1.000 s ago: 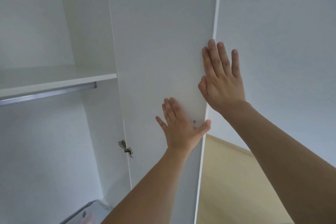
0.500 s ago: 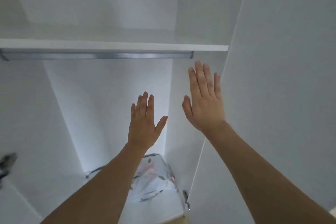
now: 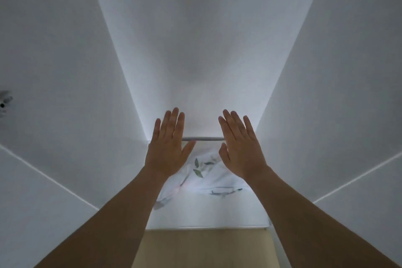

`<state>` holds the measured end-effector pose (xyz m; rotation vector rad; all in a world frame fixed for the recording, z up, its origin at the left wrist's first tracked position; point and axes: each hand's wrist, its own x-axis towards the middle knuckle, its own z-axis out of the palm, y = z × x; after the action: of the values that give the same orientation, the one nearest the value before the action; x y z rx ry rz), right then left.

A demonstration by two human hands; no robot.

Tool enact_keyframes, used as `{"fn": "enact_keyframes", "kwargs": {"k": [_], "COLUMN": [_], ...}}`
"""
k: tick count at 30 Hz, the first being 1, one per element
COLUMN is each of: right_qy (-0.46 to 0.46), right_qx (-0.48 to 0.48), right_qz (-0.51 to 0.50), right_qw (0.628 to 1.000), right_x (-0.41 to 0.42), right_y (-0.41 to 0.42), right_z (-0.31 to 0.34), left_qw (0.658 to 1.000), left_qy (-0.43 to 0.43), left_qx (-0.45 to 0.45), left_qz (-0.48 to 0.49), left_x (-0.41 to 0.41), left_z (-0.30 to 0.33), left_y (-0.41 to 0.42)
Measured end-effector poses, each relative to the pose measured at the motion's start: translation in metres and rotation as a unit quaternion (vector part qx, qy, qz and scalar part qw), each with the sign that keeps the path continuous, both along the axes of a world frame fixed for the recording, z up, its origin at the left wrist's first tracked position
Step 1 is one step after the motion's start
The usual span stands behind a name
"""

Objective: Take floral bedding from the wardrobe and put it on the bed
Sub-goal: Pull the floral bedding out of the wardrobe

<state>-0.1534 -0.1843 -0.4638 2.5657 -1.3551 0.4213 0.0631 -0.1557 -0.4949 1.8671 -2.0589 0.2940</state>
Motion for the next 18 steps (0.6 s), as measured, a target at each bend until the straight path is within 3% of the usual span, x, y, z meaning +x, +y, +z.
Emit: {"fn": "enact_keyframes", "kwargs": {"k": [11,14,18], "right_qy": [0.090,0.122,0.141], "right_qx": [0.142,0.178,0.219], "right_qz": [0.026,0.000,-0.019], "right_qw": [0.985,0.976,0.965], "right_x": [0.016,0.022,0.026], "right_y": [-0.107,-0.137,-0.170], "right_z": [-0.456,-0.539,-0.608], "left_qw": [0.988,0.983,0.969], "left_qy": [-0.008,-0.030,-0.058], "left_qx": [0.155,0.183,0.240], "left_qz": [0.003,0.004,-0.007], "left_x": [0.027,0.039,0.047], "left_z": [-0.446,-0.526,-0.584], "left_y": [-0.052,-0.071,-0.108]}}
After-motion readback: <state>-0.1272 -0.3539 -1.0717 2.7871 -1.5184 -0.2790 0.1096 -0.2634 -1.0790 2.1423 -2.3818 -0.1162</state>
